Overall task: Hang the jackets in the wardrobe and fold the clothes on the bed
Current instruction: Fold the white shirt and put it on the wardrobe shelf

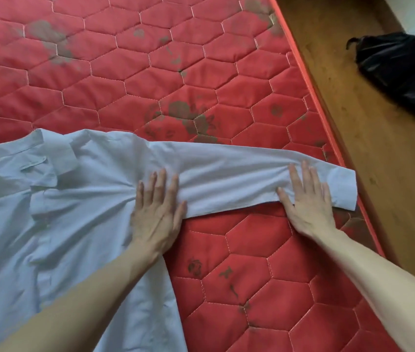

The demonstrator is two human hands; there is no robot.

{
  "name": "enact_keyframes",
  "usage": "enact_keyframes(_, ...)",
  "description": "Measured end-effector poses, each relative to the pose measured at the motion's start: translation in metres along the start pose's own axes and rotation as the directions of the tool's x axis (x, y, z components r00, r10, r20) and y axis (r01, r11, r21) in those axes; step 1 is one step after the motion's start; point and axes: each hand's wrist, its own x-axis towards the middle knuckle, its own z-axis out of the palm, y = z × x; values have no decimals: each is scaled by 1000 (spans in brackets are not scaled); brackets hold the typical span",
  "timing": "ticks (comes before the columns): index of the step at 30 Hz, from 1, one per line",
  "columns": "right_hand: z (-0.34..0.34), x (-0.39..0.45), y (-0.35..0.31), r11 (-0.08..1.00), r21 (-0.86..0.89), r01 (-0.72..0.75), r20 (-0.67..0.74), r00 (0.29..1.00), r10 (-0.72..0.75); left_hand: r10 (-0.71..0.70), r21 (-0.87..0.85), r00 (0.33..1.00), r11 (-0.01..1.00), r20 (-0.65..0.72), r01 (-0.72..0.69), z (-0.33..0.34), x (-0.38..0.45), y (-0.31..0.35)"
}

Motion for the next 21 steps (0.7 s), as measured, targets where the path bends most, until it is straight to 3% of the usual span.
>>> enact_keyframes(2,-6,-2,-9,999,-26,-46,-5,999,46,83,-50,996,995,-19,-84,-1,-20,7)
enact_keyframes(4,-12,-13,-38,999,-22,-25,-102,995,23,74,-121,994,989,-85,-84,-6,-44,9)
enact_keyframes(7,-4,-61,-116,971,76,228,-267,943,-201,-122,-208,967,975,-225,75,-18,-84,-11)
enact_keyframes(10,22,-128,-200,842,104,529,-333,816,-472,-203,-196,941,969,-270,153,-32,-121,-54)
enact_keyframes(12,47,-171,-243,750,44,660,-296,725,-621,-179,-135,954,979,-242,150,-37,-143,-88)
enact_keyframes(14,81,-208,-258,701,-34,713,-197,683,-704,-168,-43,970,986,-174,163,-36,-165,-124)
enact_keyframes(18,117,-253,-216,827,-90,555,-49,827,-560,-61,63,998,996,-20,62,-33,-213,-199)
enact_keyframes(21,115,-262,-199,860,-121,495,-15,866,-501,114,66,992,991,45,-117,-40,-232,-239)
